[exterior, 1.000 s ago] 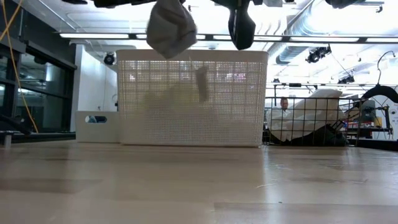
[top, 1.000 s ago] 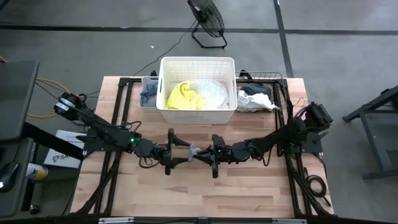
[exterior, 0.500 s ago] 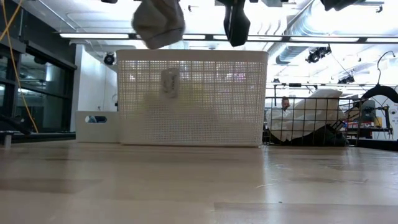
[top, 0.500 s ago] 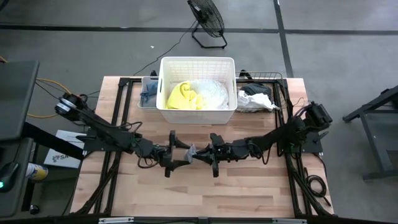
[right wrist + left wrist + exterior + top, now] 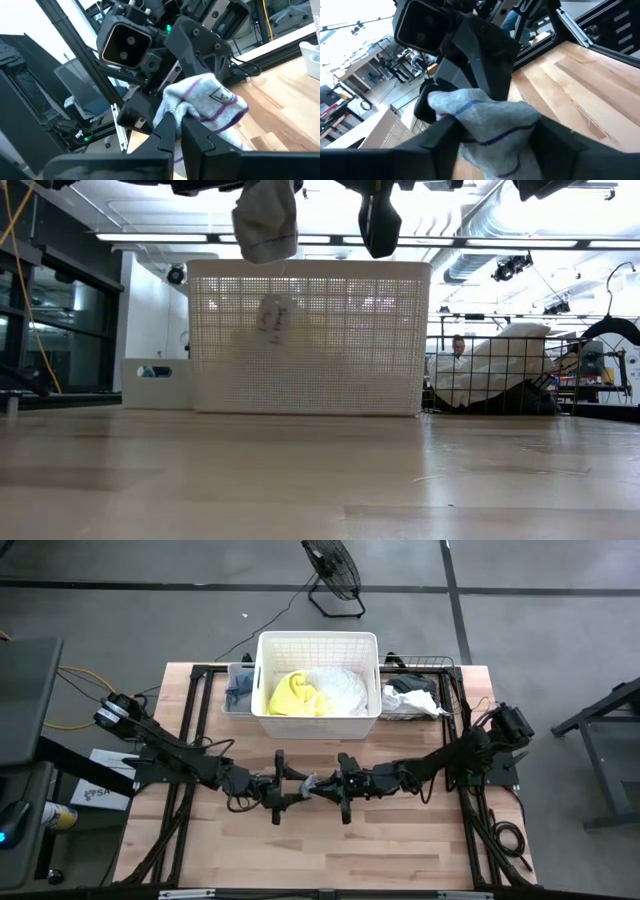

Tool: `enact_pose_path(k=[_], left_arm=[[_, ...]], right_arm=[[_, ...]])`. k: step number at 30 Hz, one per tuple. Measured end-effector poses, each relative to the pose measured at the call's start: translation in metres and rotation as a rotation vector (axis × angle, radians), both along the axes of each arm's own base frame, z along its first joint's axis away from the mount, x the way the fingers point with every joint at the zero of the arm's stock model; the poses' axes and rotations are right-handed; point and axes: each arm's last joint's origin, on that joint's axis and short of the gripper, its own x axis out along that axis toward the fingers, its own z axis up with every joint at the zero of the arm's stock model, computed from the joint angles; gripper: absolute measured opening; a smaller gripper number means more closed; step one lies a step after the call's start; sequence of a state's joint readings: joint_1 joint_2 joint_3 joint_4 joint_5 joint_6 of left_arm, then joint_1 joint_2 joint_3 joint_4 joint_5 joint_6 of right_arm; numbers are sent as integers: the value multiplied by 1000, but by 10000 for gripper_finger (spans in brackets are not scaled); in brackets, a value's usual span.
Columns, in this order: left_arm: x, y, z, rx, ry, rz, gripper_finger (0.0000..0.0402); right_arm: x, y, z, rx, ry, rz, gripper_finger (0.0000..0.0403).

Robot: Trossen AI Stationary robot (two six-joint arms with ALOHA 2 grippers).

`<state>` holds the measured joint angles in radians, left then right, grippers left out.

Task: Pick & Place Cloths
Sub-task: Put the gray sock into the white bin

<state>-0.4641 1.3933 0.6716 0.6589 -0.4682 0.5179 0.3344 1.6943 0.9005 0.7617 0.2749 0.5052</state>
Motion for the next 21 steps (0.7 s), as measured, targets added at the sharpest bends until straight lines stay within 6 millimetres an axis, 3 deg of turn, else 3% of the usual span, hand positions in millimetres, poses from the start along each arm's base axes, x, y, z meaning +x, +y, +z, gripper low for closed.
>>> enact_pose_path(k=[9,15,21], left_arm=[[-1,1,-5,-110,47,48,25],[-1,1,-6,-159,49,54,17],[-1,1,-6,-204,48,57,8]], right_arm=[[0,0,0,-14,1,-1,5],[0,1,0,-45,0,16,10],[-2,6,0,-98,-8,31,43]])
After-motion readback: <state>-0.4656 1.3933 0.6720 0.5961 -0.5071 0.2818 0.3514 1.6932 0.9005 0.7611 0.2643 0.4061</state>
